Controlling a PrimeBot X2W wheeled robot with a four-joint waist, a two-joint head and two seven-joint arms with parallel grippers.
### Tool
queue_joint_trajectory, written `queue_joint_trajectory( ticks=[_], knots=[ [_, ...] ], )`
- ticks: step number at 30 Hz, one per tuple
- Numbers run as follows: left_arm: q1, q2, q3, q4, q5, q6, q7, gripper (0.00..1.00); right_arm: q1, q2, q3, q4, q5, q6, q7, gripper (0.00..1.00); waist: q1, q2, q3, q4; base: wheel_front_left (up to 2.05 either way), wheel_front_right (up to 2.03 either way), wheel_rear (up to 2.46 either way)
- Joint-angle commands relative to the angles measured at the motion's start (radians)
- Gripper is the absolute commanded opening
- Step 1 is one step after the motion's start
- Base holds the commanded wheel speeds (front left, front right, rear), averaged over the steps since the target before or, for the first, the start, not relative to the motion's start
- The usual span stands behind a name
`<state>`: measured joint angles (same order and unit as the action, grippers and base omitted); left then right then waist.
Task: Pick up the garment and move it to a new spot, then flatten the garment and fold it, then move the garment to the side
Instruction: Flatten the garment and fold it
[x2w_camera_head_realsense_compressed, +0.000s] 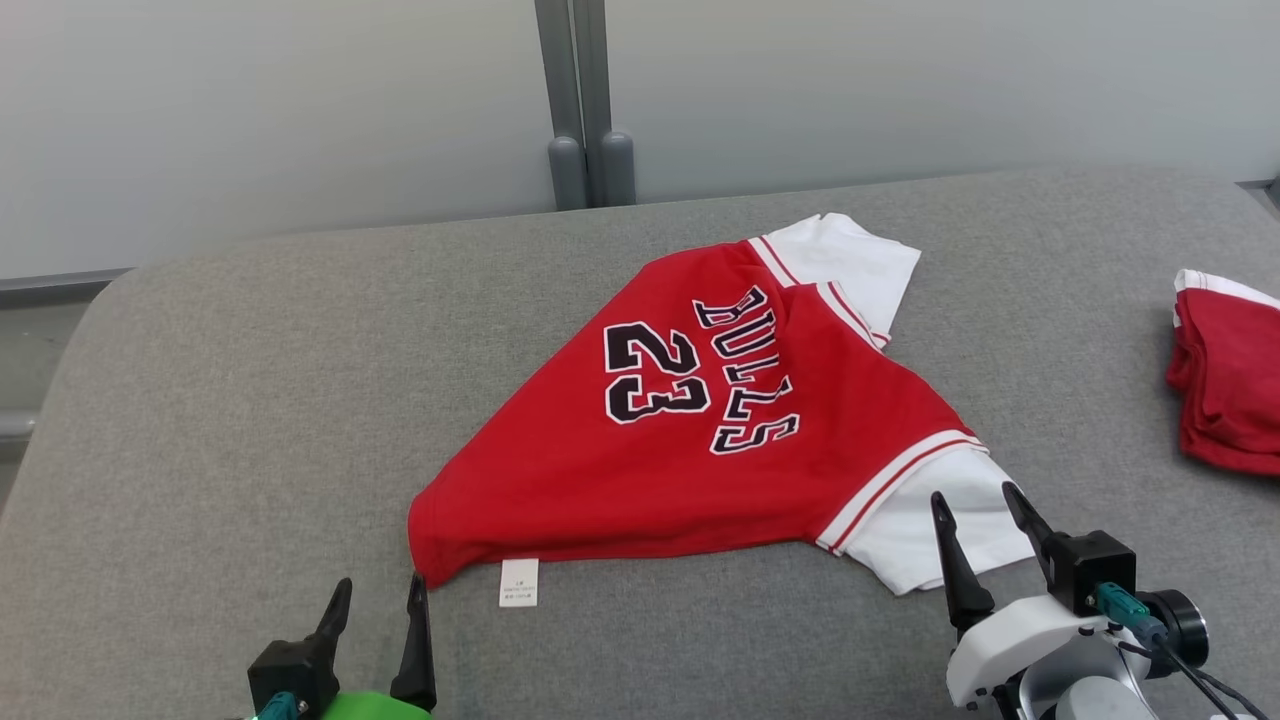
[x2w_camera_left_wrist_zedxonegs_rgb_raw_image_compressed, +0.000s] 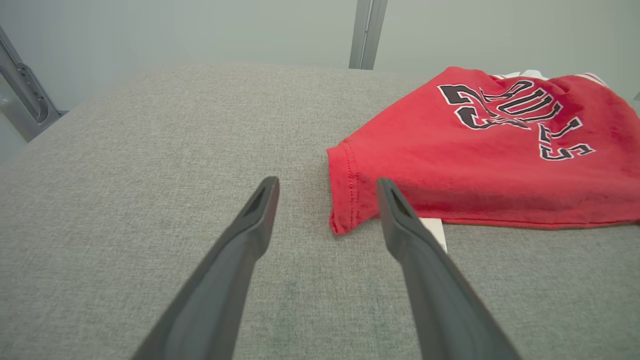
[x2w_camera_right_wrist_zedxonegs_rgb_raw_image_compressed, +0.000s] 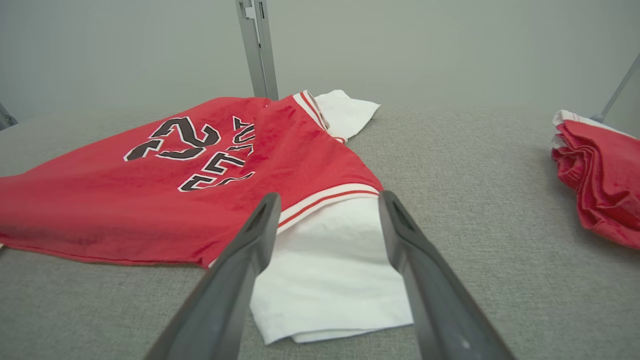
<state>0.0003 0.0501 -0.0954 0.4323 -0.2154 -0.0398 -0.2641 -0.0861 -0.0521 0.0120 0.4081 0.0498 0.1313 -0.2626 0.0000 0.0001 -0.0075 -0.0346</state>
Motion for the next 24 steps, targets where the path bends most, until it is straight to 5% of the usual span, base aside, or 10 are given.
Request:
queue_joint_trajectory(
  ticks=[1, 22, 23, 24],
  knots=[
    [0.01, 0.002, -0.005, 0.005, -0.015, 0.0, 0.0, 1.0, 0.007, 0.0, 0.001, 0.003, 0.002, -0.001, -0.003, 1.0, 0.0, -0.0001, 0.001, 0.003, 0.0, 0.0, 0.0],
    [-0.152, 0.002, -0.065, 0.149, -0.091, 0.009, 0.0, 1.0, -0.087, -0.015, -0.047, 0.038, -0.025, -0.001, -0.003, 1.0, 0.0, -0.0001, 0.182, -0.037, 0.0, 0.0, 0.0],
    [-0.154, 0.002, -0.063, 0.151, -0.099, 0.009, 0.0, 0.92, -0.088, -0.017, -0.051, 0.037, -0.026, -0.001, -0.003, 1.0, 0.0, -0.0001, 0.188, -0.039, 0.0, 0.0, 0.0],
    [-0.156, 0.002, -0.062, 0.151, -0.101, 0.009, 0.0, 0.5, -0.087, -0.018, -0.057, 0.04, -0.025, -0.001, -0.003, 1.0, 0.0, -0.0001, 0.191, -0.04, 0.0, 0.0, 0.0]
  ],
)
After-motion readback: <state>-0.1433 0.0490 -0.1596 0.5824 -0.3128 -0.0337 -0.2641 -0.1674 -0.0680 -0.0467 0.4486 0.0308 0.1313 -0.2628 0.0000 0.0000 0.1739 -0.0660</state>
